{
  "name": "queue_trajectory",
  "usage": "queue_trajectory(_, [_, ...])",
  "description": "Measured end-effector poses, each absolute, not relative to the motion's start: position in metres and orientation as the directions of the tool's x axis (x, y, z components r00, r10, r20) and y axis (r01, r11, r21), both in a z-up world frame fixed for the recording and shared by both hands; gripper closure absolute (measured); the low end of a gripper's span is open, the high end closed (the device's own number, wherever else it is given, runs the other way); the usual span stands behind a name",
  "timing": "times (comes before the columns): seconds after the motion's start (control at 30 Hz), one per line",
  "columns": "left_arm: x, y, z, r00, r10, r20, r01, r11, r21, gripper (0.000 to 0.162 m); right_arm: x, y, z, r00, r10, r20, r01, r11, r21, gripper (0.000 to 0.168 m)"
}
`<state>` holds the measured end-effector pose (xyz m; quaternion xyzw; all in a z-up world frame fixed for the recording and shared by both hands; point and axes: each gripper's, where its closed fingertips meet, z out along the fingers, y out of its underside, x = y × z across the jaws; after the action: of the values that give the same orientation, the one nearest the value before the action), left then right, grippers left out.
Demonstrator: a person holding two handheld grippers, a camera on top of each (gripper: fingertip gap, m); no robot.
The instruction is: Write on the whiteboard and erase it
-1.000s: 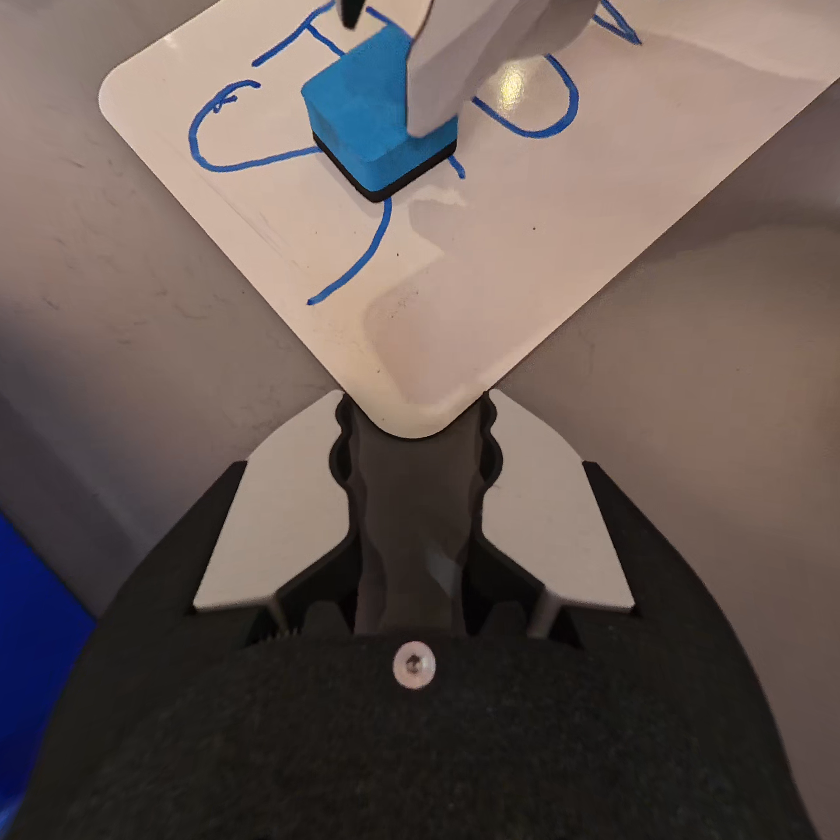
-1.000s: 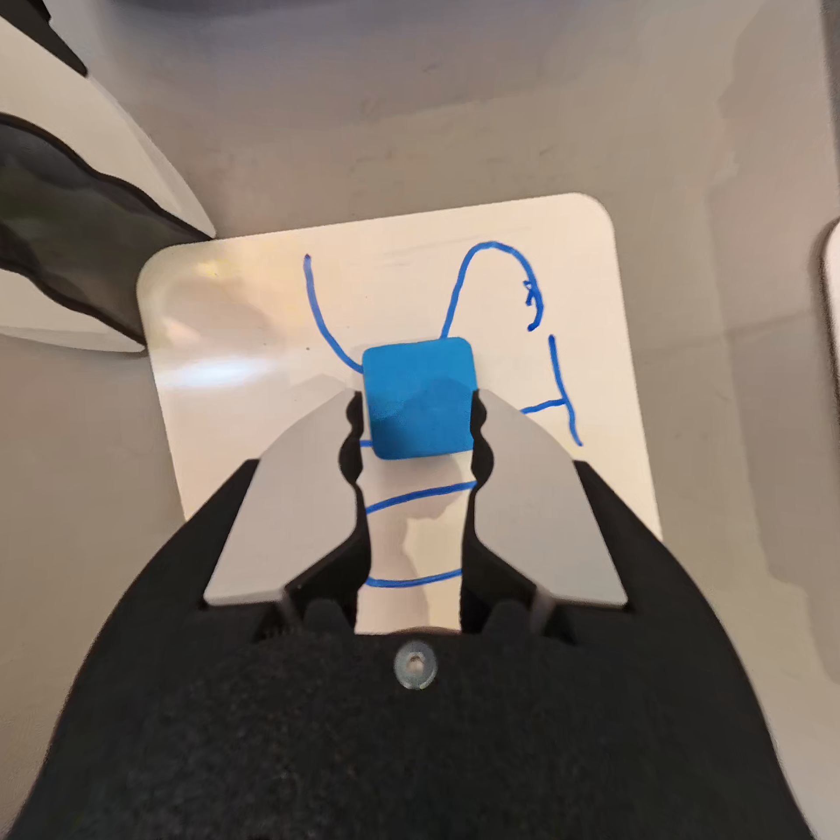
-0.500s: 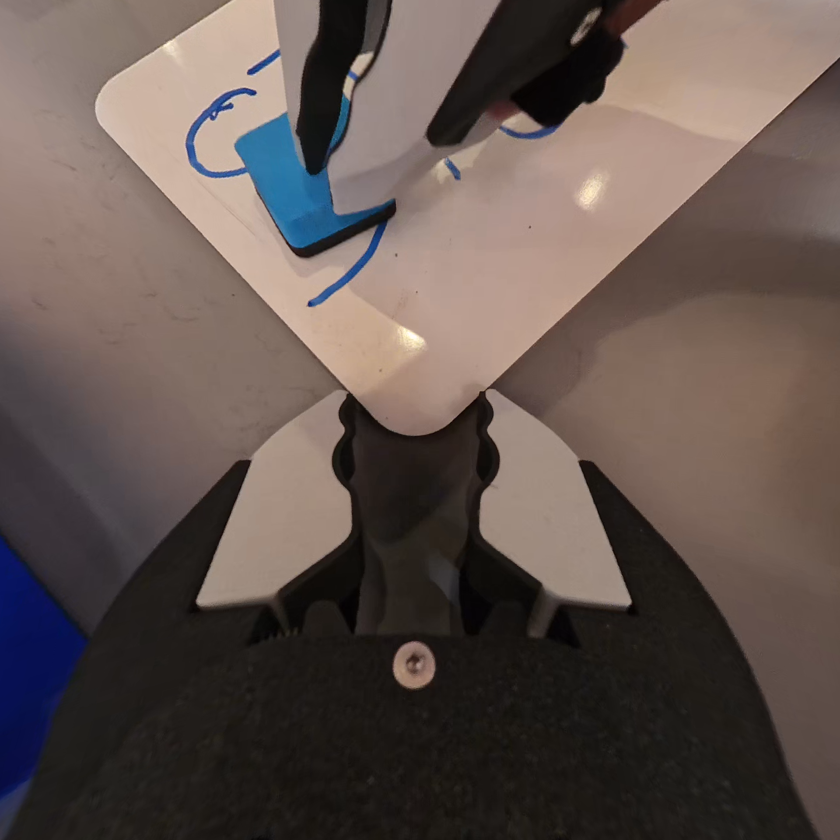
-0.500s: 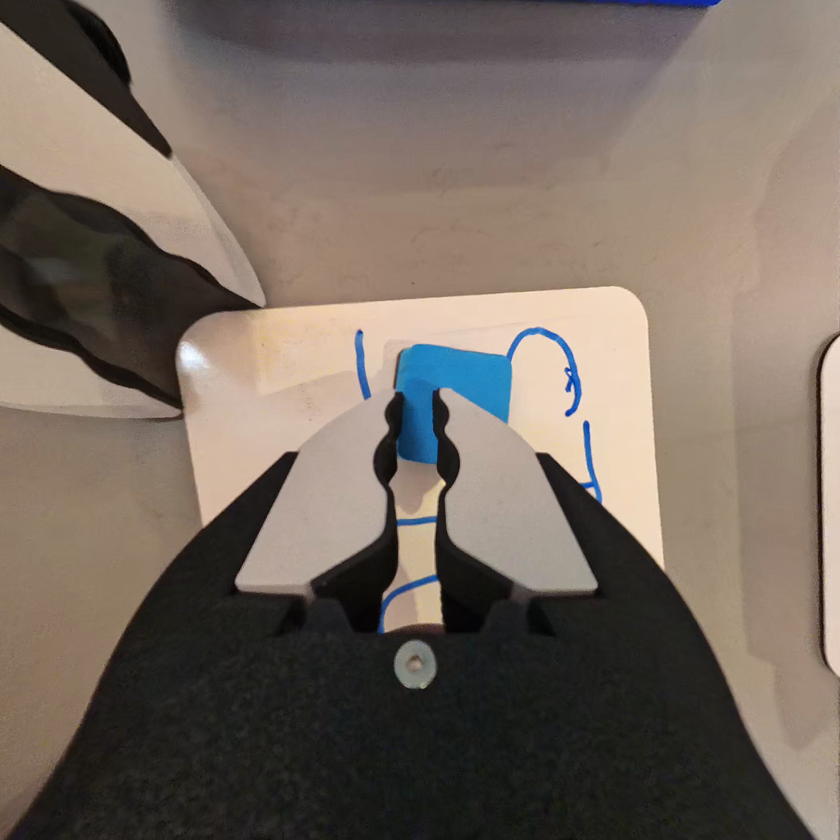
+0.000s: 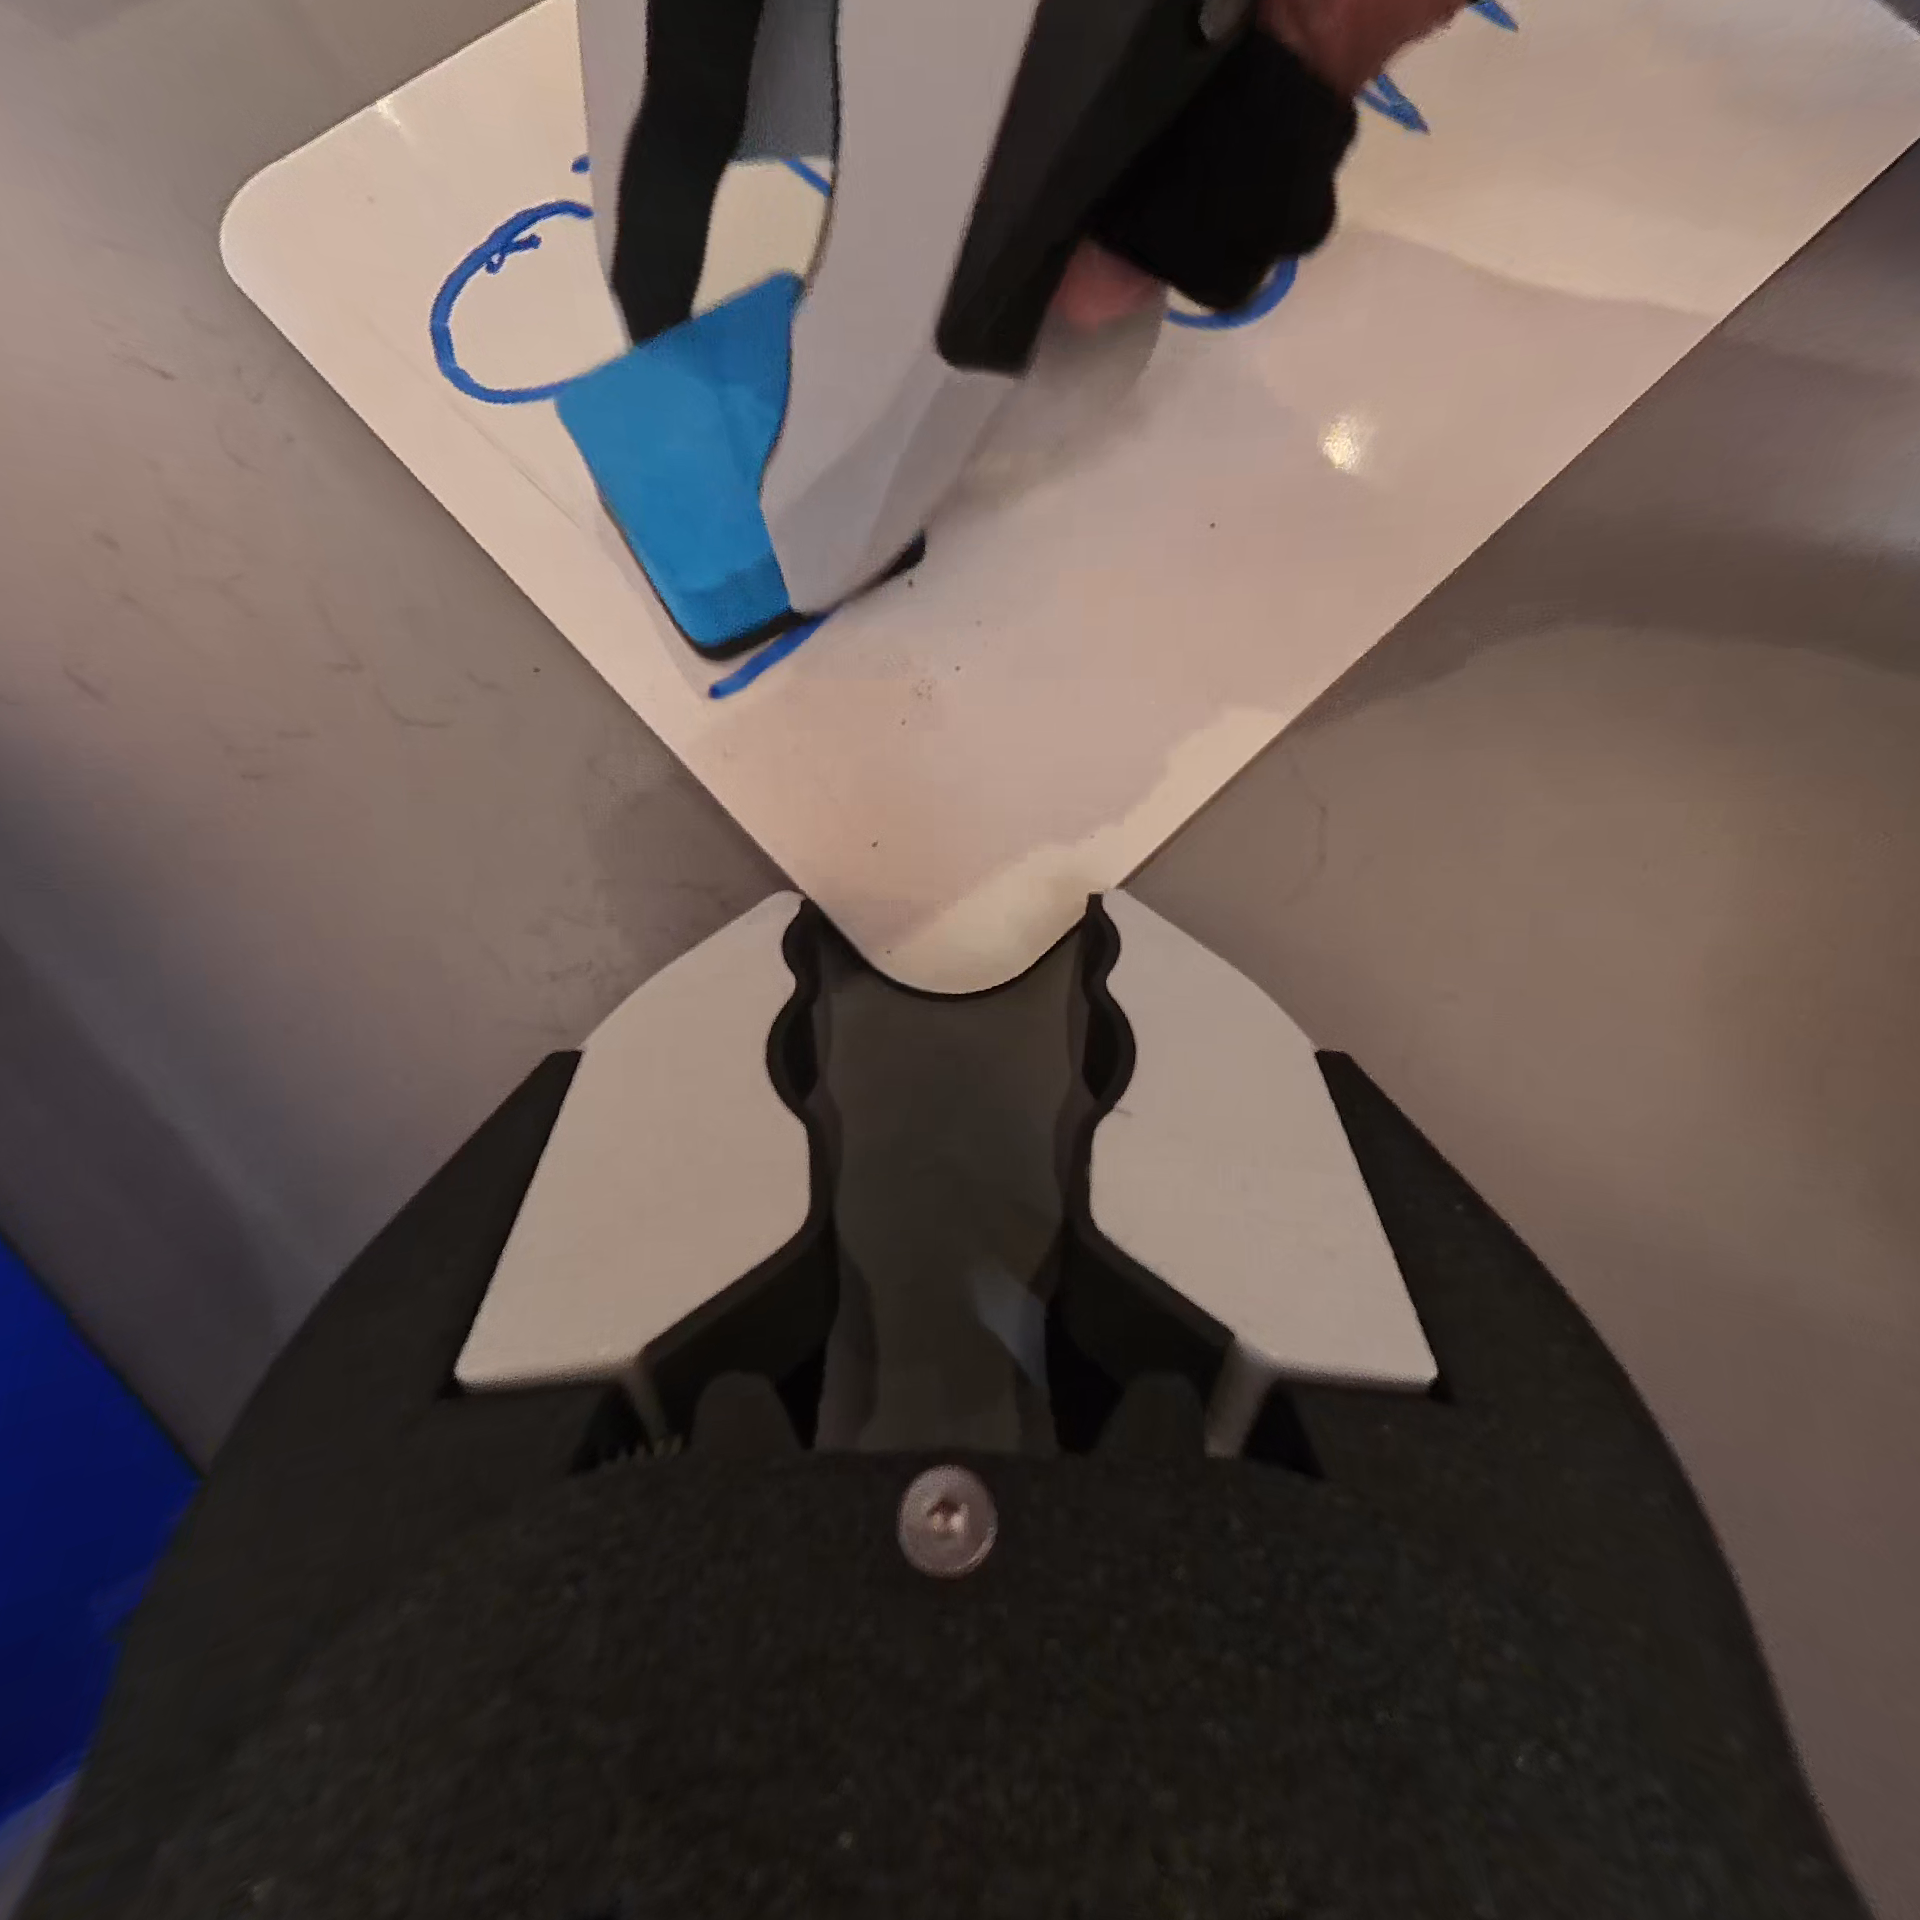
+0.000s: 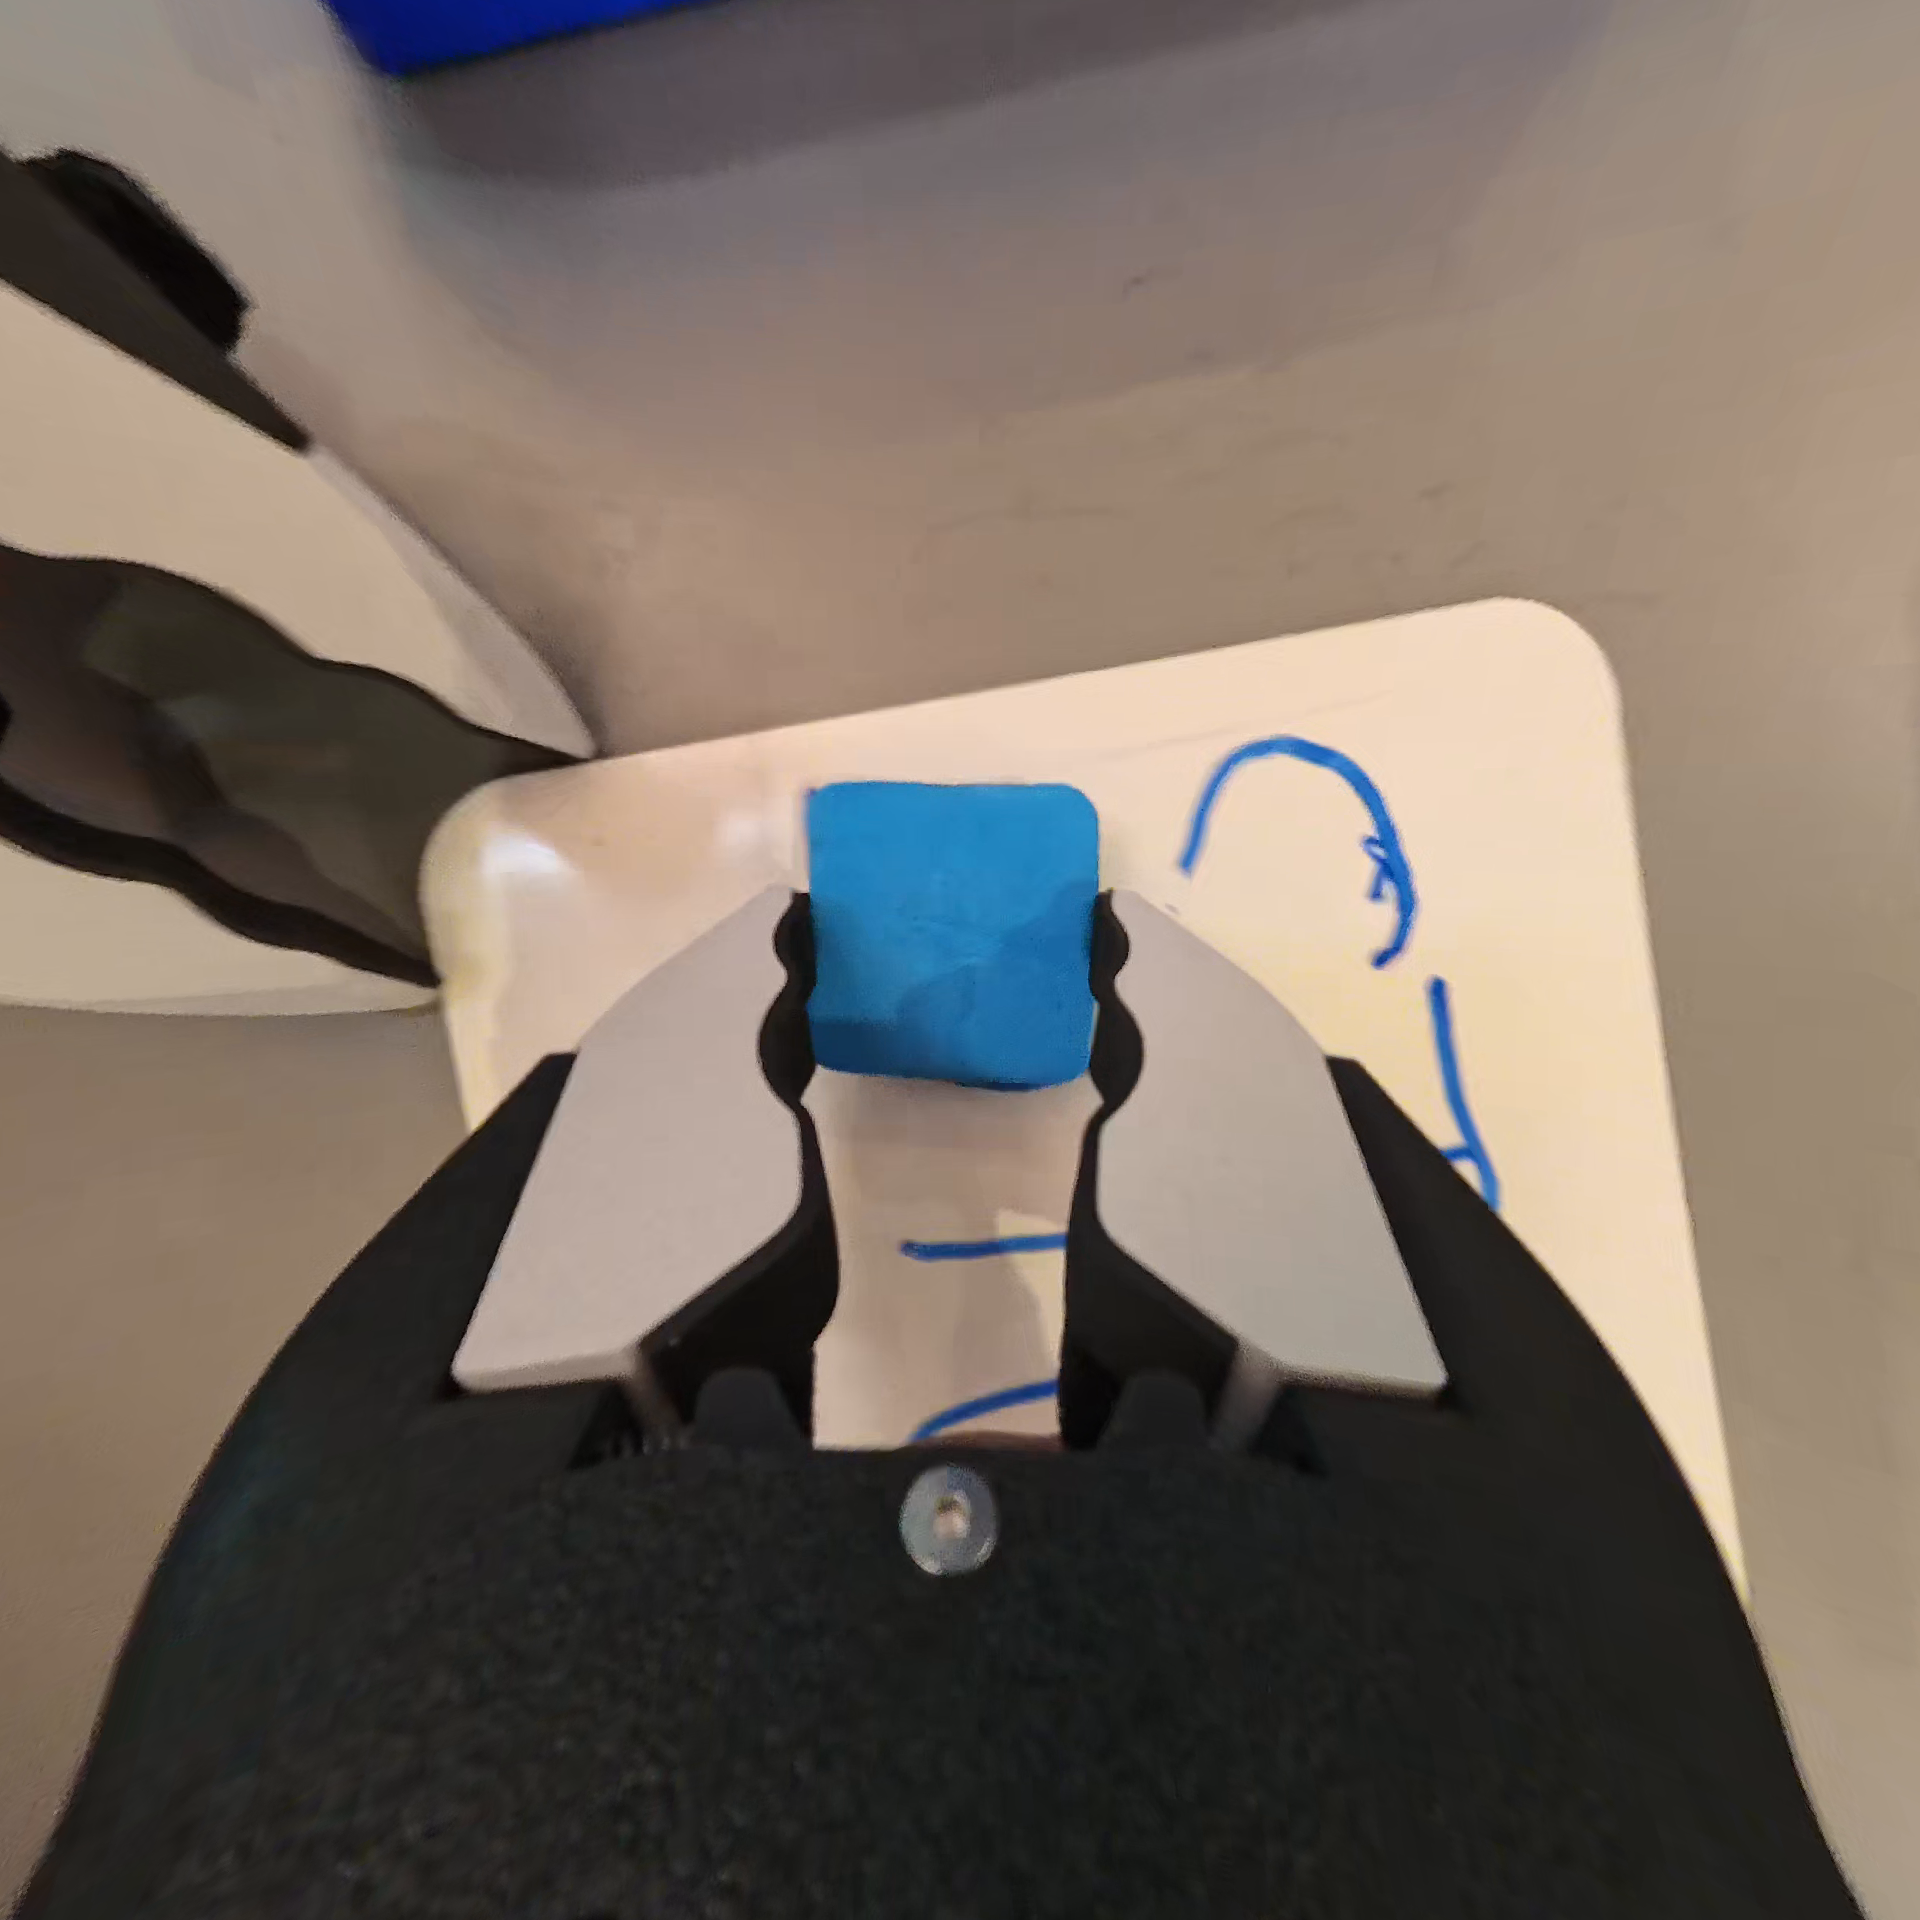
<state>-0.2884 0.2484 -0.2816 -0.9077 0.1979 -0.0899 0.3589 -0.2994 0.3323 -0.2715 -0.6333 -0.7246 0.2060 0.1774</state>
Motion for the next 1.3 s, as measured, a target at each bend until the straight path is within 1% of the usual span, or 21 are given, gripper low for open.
queue_trajectory(0.13, [-0.289,0.249,-0.281,0.906,-0.422,0.023,-0.290,-0.662,-0.691,0.115,-0.300,0.321,-0.271,-0.175,0.984,0.037,0.845,0.170,-0.507,0.118])
queue_trajectory(0.17, [-0.290,0.249,-0.282,0.908,-0.418,0.020,-0.289,-0.662,-0.692,0.116,-0.297,0.330,-0.271,-0.157,0.986,0.048,0.854,0.160,-0.495,0.118])
queue_trajectory(0.23, [-0.290,0.250,-0.282,0.909,-0.416,0.017,-0.290,-0.662,-0.691,0.117,-0.296,0.339,-0.272,-0.107,0.994,-0.005,0.867,0.091,-0.489,0.118])
queue_trajectory(0.27, [-0.290,0.250,-0.282,0.909,-0.416,0.018,-0.289,-0.663,-0.690,0.117,-0.298,0.338,-0.272,-0.109,0.994,-0.006,0.867,0.093,-0.489,0.118])
queue_trajectory(0.4, [-0.291,0.250,-0.282,0.908,-0.417,0.022,-0.289,-0.664,-0.689,0.118,-0.309,0.312,-0.272,-0.193,0.981,0.021,0.863,0.180,-0.472,0.118])
queue_trajectory(0.5, [-0.291,0.250,-0.282,0.910,-0.414,0.016,-0.289,-0.663,-0.690,0.118,-0.303,0.344,-0.271,-0.111,0.993,0.038,0.888,0.116,-0.445,0.118])
queue_trajectory(0.57, [-0.291,0.250,-0.282,0.910,-0.413,0.019,-0.287,-0.664,-0.691,0.117,-0.300,0.347,-0.272,-0.088,0.996,-0.009,0.892,0.075,-0.447,0.118])
queue_trajectory(0.7, [-0.290,0.250,-0.282,0.908,-0.419,0.021,-0.291,-0.664,-0.689,0.118,-0.308,0.306,-0.272,-0.227,0.974,0.020,0.869,0.212,-0.446,0.118])
queue_trajectory(0.73, [-0.290,0.250,-0.282,0.909,-0.417,0.019,-0.289,-0.662,-0.691,0.118,-0.305,0.318,-0.272,-0.198,0.980,0.027,0.885,0.191,-0.425,0.118])
queue_trajectory(0.8, [-0.290,0.250,-0.282,0.910,-0.414,0.017,-0.289,-0.664,-0.690,0.118,-0.291,0.369,-0.271,-0.053,0.996,0.069,0.923,0.076,-0.378,0.118])
queue_trajectory(0.83, [-0.290,0.250,-0.282,0.911,-0.413,0.017,-0.289,-0.665,-0.689,0.118,-0.284,0.380,-0.271,-0.003,1.000,0.031,0.930,0.014,-0.368,0.118])
queue_trajectory(0.87, [-0.290,0.250,-0.282,0.911,-0.413,0.018,-0.288,-0.665,-0.689,0.118,-0.281,0.378,-0.272,0.008,1.000,-0.003,0.930,-0.009,-0.367,0.118])
queue_trajectory(0.9, [-0.290,0.250,-0.282,0.908,-0.418,0.018,-0.292,-0.664,-0.688,0.118,-0.282,0.368,-0.273,-0.024,1.000,-0.004,0.926,0.020,-0.377,0.118])
queue_trajectory(0.93, [-0.290,0.249,-0.282,0.906,-0.422,0.021,-0.294,-0.665,-0.687,0.117,-0.285,0.349,-0.273,-0.086,0.996,-0.008,0.918,0.076,-0.390,0.118])
queue_trajectory(1.0, [-0.290,0.249,-0.282,0.905,-0.425,0.025,-0.292,-0.663,-0.689,0.117,-0.282,0.328,-0.273,-0.170,0.985,0.006,0.918,0.160,-0.364,0.118])
queue_trajectory(1.03, [-0.290,0.249,-0.282,0.907,-0.421,0.024,-0.290,-0.662,-0.691,0.118,-0.278,0.337,-0.273,-0.152,0.988,0.010,0.927,0.146,-0.345,0.118])
queue_trajectory(1.1, [-0.290,0.250,-0.282,0.909,-0.417,0.019,-0.289,-0.663,-0.690,0.119,-0.267,0.375,-0.273,-0.014,1.000,-0.006,0.945,0.012,-0.327,0.118])
queue_trajectory(1.13, [-0.290,0.250,-0.282,0.909,-0.416,0.017,-0.291,-0.664,-0.689,0.119,-0.266,0.382,-0.273,0.031,0.998,-0.054,0.941,-0.047,-0.336,0.119])
queue_trajectory(1.17, [-0.290,0.250,-0.282,0.909,-0.416,0.018,-0.291,-0.666,-0.687,0.119,-0.269,0.377,-0.273,0.025,0.997,-0.072,0.937,-0.048,-0.347,0.118])
queue_trajectory(1.23, [-0.290,0.250,-0.282,0.906,-0.424,0.022,-0.295,-0.667,-0.685,0.118,-0.280,0.345,-0.274,-0.100,0.995,-0.025,0.930,0.085,-0.357,0.118])
queue_trajectory(1.3, [-0.290,0.250,-0.282,0.906,-0.422,0.027,-0.289,-0.664,-0.689,0.119,-0.286,0.318,-0.274,-0.196,0.980,-0.023,0.925,0.177,-0.335,0.118])
